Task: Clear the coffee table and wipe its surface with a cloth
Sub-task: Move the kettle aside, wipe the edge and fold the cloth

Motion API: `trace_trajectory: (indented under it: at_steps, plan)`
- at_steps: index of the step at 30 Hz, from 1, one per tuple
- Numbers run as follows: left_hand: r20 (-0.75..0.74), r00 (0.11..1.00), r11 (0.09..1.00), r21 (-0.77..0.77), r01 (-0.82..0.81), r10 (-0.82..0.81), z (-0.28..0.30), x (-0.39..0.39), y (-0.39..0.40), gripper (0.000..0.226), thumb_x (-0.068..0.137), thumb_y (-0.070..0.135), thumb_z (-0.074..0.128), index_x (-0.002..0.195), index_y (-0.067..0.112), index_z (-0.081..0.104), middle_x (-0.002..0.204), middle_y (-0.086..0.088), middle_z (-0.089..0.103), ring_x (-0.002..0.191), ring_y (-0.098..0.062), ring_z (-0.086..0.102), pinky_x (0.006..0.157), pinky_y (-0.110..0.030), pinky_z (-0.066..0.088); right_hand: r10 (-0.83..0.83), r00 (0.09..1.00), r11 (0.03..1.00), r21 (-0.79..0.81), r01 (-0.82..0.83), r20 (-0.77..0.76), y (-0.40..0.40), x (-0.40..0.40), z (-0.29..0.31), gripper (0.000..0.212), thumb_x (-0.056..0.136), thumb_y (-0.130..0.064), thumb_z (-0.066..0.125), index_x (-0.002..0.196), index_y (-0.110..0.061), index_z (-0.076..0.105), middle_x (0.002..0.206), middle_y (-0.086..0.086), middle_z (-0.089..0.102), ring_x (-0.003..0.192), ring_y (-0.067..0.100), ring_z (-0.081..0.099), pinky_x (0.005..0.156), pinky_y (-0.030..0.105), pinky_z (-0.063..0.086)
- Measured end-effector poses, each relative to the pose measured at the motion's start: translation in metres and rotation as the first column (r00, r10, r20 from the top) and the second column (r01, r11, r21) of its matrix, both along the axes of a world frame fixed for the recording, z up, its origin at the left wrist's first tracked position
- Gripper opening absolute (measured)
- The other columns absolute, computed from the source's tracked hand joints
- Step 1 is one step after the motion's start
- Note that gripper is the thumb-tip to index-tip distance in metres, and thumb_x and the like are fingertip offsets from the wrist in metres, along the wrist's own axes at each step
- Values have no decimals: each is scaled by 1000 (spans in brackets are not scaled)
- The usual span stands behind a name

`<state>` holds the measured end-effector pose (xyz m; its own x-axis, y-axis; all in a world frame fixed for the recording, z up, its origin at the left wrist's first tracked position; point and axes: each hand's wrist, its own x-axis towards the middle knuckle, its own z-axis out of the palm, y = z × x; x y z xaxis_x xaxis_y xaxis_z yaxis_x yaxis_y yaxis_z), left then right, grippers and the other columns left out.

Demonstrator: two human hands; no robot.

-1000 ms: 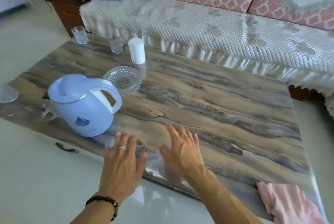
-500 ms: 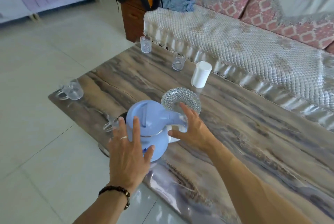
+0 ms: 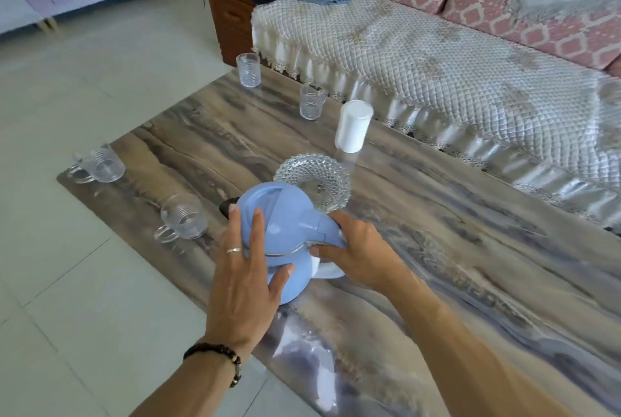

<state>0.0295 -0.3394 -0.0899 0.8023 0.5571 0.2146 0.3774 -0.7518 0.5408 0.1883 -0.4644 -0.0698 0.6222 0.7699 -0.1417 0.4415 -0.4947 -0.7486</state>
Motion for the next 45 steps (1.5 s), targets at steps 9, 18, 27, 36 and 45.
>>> trace_trajectory:
  at_steps: [9,18,27,36,45]
  plan:
    - [-20,983,983,-4,184,-185,22,95,-125,97,79,35,74,151,24,10,160,-11,1,129,-37,45,76,-40,56,-311,950,949,-70,309,-19,-148,55,32,30,83,-32,76,102,-15,59,89,1,64,81,25,57,69,34,44]
    - [-91,903,907,4,421,-419,17,189,-191,92,81,11,70,144,22,5,159,-15,-1,128,-40,39,83,-48,51,-644,765,763,-43,644,25,-224,82,17,38,83,-34,74,111,-12,59,102,4,66,93,29,59,80,41,49]
    - [-182,823,832,34,553,-539,10,219,-190,86,84,10,68,149,15,11,160,-10,-10,132,-35,36,93,-41,42,-787,617,617,-19,787,24,-223,75,-3,30,86,-36,70,102,-14,55,97,5,63,88,29,57,76,40,48]
    - [-216,828,835,81,544,-518,17,203,-198,88,85,19,68,150,5,12,159,-19,-1,138,-38,27,104,-42,37,-740,672,672,-31,740,11,-228,70,-5,46,89,-29,66,128,-16,47,117,3,55,103,23,52,79,32,40]
    - [-304,715,694,192,694,-630,-43,94,-271,85,76,33,70,144,2,29,153,-22,24,139,-40,27,102,-59,38,-776,627,562,-375,737,69,-337,-46,-43,64,97,-32,53,151,-13,24,149,12,36,134,31,35,109,36,28]
